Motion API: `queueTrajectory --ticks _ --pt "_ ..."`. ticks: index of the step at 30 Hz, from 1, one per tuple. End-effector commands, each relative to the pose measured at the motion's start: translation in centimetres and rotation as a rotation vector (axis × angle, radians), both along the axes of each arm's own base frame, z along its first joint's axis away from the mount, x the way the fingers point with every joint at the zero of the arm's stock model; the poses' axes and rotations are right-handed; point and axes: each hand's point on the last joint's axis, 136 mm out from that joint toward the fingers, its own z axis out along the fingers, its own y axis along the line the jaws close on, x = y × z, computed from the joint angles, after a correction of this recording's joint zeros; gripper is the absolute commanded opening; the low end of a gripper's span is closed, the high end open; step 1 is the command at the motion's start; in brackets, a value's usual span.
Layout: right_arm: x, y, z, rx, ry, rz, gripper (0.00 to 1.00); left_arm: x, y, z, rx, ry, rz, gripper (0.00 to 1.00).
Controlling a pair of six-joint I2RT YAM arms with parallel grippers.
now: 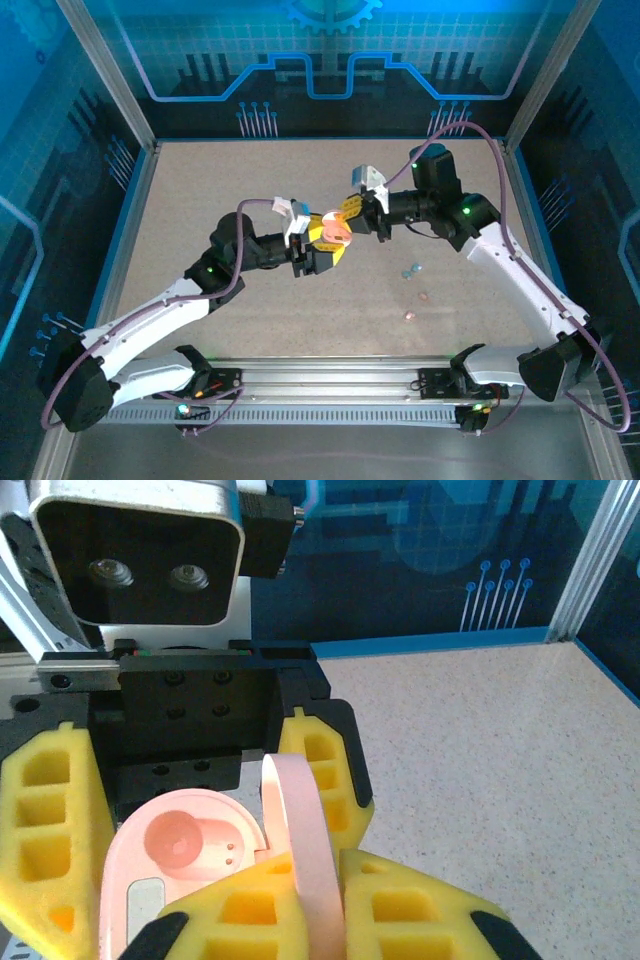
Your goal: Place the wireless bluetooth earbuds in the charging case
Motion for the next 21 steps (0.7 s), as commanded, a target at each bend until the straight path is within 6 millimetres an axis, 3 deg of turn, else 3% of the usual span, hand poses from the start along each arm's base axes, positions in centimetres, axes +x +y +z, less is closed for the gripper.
queueTrajectory --ticks 1,6,21 --pt "-0.28 -0.07 0.61 -0.029 -0.065 -0.021 0.08 0.28 -0.24 -0.13 0.027 -0.016 0.009 0.63" --pt "-0.42 -0.11 0.46 -0.029 -0.069 -0.019 0.08 0.27 -0.31 -0.95 0.064 -0.019 0.008 0.63" --pt "-0.64 0.17 -0.15 -0.049 -0.065 -0.001 0.09 0.55 -0.48 -0.26 0.045 -0.055 0.023 0.63"
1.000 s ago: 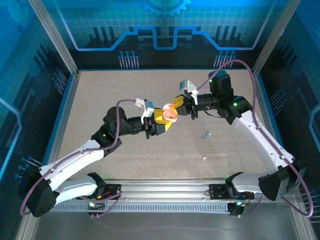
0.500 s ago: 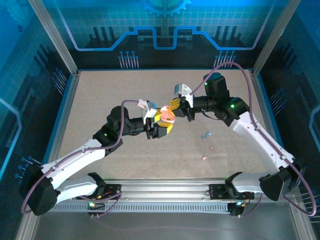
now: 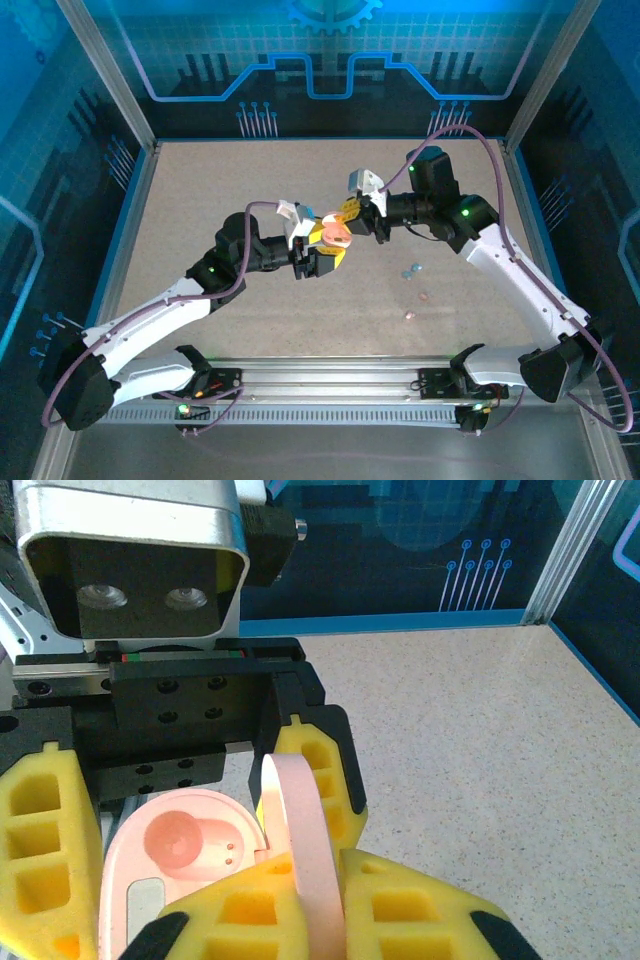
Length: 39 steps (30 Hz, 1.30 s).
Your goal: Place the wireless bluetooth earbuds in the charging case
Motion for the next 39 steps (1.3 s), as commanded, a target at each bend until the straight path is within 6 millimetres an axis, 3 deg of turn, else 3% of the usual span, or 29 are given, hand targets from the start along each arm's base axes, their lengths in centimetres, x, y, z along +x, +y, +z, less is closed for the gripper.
queueTrajectory --ticks 1,21,29,35,39 --pt "-0.91 0.32 0.45 0.0 -0.018 0.03 0.09 0.24 -0.41 1.43 -0.017 -0.063 0.001 0.63" --pt "-0.92 0.59 -0.11 -0.009 -0.002 0.038 0.09 0.18 -0.35 1.58 -0.03 -0.082 0.003 0.65" --pt "-0.95 0.59 0.12 -0.003 -0.006 0.038 0.1 -0.02 -0.39 1.27 -0.019 -0.067 -0.008 0.5" --pt "-1.05 0.53 0.29 0.0 -0.006 0.036 0.1 -0.05 -0.31 1.05 -0.011 -0.066 -0.004 0.48" --pt "-1.01 0.53 0.27 0.0 -0.001 0.034 0.1 -0.2 -0.29 0.99 -0.005 -0.071 -0.008 0.51"
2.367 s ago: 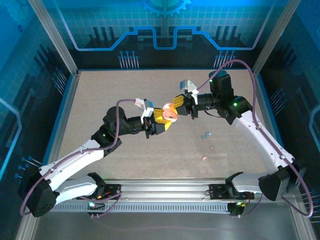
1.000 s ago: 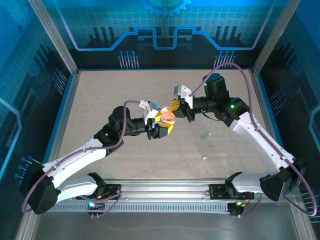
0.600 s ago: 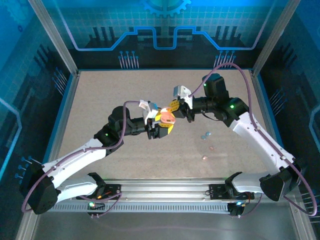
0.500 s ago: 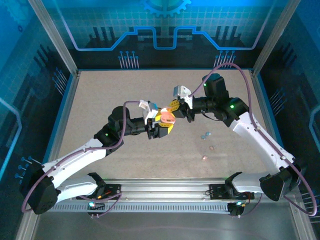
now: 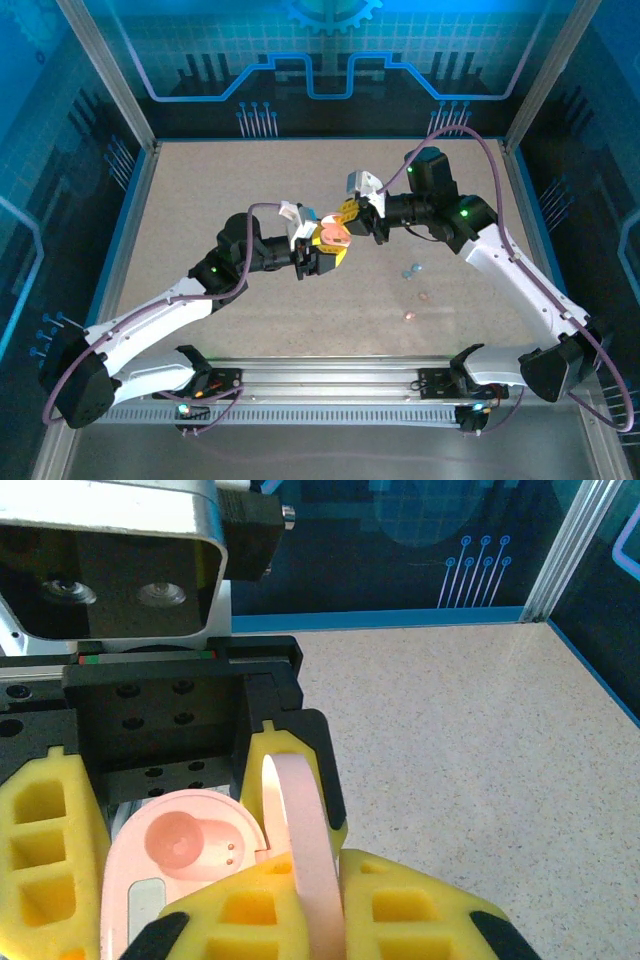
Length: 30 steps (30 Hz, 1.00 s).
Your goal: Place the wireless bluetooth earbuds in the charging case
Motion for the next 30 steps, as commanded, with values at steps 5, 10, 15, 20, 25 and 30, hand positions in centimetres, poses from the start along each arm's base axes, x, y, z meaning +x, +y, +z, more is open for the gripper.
queueTrajectory --ticks 5,10,15,20,25,30 --pt "-0.9 0.4 0.4 0.008 0.012 0.033 0.11 -0.3 0.1 1.0 -0.006 -0.049 -0.004 0.53" --pt "-0.9 0.4 0.3 0.005 0.017 0.033 0.1 -0.4 0.0 1.1 -0.008 -0.048 -0.009 0.45" --pt "-1.0 0.4 0.4 0.005 0.015 0.033 0.13 -0.4 0.1 1.0 -0.007 -0.05 -0.003 0.38" --pt "-0.6 0.1 1.6 0.027 0.036 -0.013 0.33 -0.3 0.3 0.9 -0.011 -0.058 0.011 0.35" --pt "-0.5 -1.5 5.7 0.131 0.12 -0.124 0.57 -0.1 0.7 0.7 -0.025 -0.071 0.044 0.34" --pt "3.0 -7.8 7.8 0.259 0.253 -0.549 0.73 0.2 1.1 0.8 -0.044 -0.087 0.076 0.34"
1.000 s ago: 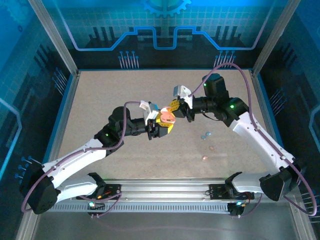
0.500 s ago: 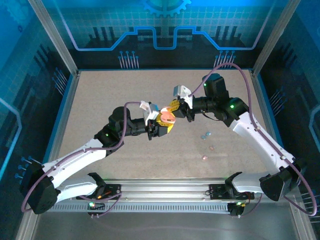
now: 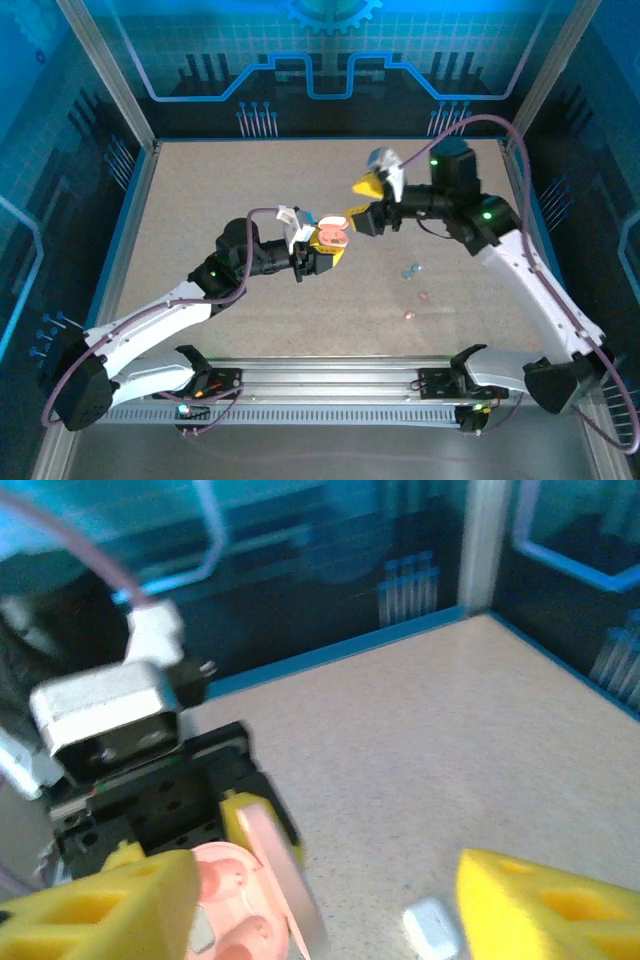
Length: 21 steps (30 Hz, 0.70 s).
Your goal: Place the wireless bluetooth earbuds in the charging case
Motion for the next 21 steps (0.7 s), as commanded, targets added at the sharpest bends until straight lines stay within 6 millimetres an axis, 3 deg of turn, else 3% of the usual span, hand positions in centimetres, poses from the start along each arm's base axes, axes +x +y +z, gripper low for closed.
queueTrajectory --ticks 1,2,4,7,13,18,21 --pt "2.4 -5.9 1.8 0.111 0.141 -0.383 0.74 -0.1 0.6 1.9 -0.054 -0.071 0.033 0.34" --pt "3.2 -7.7 0.4 0.112 0.203 -0.48 0.74 -0.1 0.7 1.9 -0.059 -0.076 0.037 0.34" --pt "4.5 -12.2 -4.4 0.115 0.409 -0.711 0.69 0.0 0.8 2.1 -0.07 -0.084 0.047 0.34" --pt "3.7 -16.4 -12.6 0.11 0.744 -0.92 0.61 -0.1 0.9 2.1 -0.078 -0.082 0.048 0.34" --pt "-0.8 -17.5 -23.4 -0.027 1.11 -1.019 0.53 -0.5 1.0 2.1 -0.086 -0.078 0.039 0.34" --pt "-5.4 -16.5 -29.4 -0.135 1.283 -1.019 0.5 -0.8 1.1 1.9 -0.095 -0.069 0.026 0.34" --pt "-7.2 -16.0 -31.5 -0.192 1.334 -1.001 0.51 -0.9 1.0 1.6 -0.096 -0.064 0.02 0.34"
